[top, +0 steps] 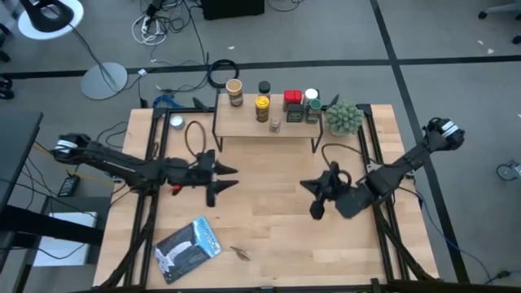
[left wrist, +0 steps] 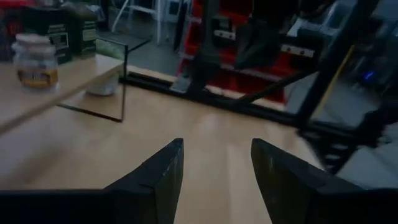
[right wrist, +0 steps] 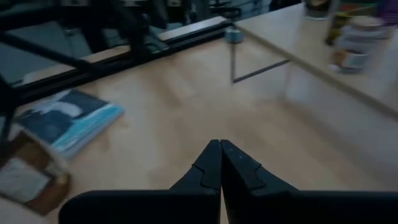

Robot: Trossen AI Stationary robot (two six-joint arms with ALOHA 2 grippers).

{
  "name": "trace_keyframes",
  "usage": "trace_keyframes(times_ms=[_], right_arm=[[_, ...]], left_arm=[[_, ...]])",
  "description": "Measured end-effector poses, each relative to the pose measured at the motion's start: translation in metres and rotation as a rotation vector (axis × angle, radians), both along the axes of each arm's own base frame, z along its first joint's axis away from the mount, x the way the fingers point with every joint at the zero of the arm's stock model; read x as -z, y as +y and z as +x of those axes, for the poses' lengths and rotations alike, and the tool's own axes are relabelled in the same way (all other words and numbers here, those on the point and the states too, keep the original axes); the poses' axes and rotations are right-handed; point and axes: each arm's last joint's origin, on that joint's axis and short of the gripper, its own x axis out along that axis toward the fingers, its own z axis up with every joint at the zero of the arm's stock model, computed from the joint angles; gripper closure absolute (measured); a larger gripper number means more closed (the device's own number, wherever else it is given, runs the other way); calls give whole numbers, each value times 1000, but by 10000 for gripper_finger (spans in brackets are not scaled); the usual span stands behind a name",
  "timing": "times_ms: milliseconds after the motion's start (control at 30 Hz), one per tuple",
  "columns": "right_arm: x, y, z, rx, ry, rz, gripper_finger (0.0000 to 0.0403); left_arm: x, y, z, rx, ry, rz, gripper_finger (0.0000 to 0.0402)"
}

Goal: Shelf spices
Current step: Put the orange seasoning bag on the shelf aligned with the other brown seasoning bottle

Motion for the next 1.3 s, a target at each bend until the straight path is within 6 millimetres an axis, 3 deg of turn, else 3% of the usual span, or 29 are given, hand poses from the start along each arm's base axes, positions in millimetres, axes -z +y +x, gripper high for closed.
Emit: trace_keyframes(times_ms=[200,467,633,933,1300], right_arm=[[-3,34,30,-59,57,-18,403],[-9,71,93,-198,185,-22,403],[-13,88,119,-234,191,-67,403],[-33,101,144,-279,220,-72,401],[-34,104,161,-379,248,40,372]], left_arm=[[23,-13,-27,36,-45,-77,208],[24,-35,-35,45,-37,-93,208],[28,-50,-39,75,-19,-148,208],[40,-89,-47,68,-31,-182,208],[59,-102,-49,27,30,-234,208]])
